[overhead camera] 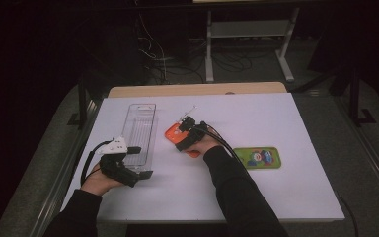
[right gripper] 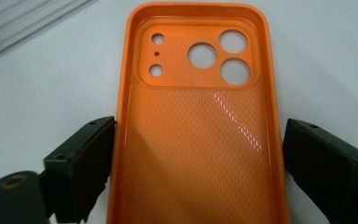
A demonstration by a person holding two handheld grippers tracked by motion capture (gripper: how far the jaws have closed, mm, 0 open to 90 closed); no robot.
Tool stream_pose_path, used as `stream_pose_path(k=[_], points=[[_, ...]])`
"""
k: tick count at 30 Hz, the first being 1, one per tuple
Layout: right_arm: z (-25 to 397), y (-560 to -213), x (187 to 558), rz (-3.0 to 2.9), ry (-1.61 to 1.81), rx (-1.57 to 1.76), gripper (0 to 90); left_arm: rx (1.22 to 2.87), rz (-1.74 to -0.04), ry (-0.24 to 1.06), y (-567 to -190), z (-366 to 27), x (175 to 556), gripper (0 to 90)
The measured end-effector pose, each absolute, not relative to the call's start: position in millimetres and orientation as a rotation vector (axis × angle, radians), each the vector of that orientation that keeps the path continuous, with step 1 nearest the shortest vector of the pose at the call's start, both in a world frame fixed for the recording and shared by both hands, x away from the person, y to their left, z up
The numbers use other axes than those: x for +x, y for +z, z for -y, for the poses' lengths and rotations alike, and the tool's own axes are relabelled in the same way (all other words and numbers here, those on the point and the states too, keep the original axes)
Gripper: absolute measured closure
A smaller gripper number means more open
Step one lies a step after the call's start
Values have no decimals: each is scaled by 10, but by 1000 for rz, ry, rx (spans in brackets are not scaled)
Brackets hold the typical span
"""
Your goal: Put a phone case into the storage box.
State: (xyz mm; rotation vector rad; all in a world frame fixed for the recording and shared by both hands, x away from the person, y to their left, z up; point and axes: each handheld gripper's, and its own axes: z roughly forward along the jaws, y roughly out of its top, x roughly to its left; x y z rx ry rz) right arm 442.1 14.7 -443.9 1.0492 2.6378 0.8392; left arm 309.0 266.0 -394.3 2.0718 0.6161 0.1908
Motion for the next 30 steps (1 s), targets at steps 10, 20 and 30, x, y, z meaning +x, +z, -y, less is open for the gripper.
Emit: stream_pose_path(k=[10, 20, 30], points=[[-158, -4425, 4416, -2641, 818, 1036, 148, 2068, -619, 189, -3943, -2662, 3092, 0], [-109, -4260, 4379, -2676, 872, 1020, 149, 2065, -625, 179, -3954, -2650, 3102, 0], [218, -3976, 4325, -2676, 866, 967, 149, 2043, -612, 156, -3872, -2595, 3146, 0]])
